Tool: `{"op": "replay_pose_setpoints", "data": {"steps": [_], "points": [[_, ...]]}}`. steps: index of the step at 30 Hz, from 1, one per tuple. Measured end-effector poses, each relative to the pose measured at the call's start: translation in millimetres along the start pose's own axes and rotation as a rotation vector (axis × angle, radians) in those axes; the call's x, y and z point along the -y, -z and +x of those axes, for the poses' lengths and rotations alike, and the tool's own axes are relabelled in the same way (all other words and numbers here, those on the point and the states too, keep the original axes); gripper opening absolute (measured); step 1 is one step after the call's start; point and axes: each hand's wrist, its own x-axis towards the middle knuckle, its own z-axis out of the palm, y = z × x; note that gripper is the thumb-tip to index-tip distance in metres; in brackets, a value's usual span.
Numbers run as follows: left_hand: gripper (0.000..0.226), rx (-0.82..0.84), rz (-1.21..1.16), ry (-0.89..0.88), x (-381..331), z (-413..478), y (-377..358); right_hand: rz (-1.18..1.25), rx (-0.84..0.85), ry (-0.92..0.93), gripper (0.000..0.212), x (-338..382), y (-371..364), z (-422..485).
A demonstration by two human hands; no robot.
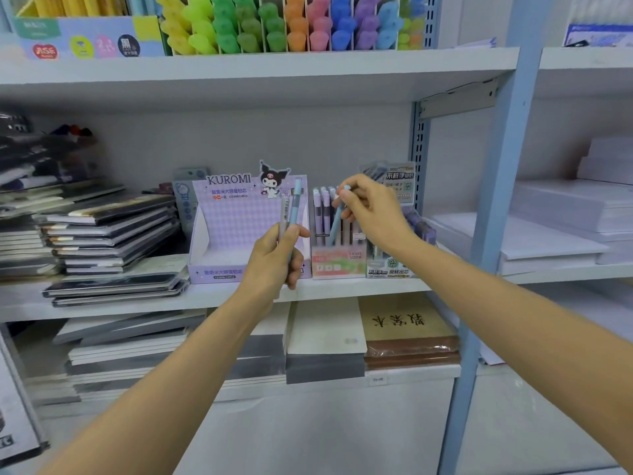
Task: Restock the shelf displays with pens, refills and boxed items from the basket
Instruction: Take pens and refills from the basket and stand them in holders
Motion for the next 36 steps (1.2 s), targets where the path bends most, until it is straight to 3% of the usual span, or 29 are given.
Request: {"op": "replay_pose_setpoints", "data": {"steps": [8,14,21,23,27,30,32,36], "points": [[0.025,0.031,-0.058,0.073,8,6,2,-0.048,0.09,-0.006,0.012,-3,0,9],[0.022,0.053,-0.059,0.065,6,2,1,-0.167,-0.091,0.063,0.006,-2,-14,14],[0.023,0.042,-0.073,0.063,4,-2,2,-0.348,0.027,-0.045,0.024,4,-10,16],[0.023,0.042,-0.075,0.054,4,-2,2,-0.212,0.026,-0.045,0.029,8,-6,12],[0.025,0.077,-0.075,0.037,2,-3,0,0.342,0.18,-0.153,0.024,20,-3,-1],[0.028,0.125,-0.055,0.028,-2,-5,-2,0.435,0.247,-0.159,0.015,22,-6,-8],[0.031,0.144,-0.033,0.04,-5,-6,0,0.474,0.198,-0.167,0.014,23,-4,-8],[0.043,0.062,-0.011,0.165,-7,-5,7,0.556,-0.112,-0.169,0.014,26,13,3]]}}
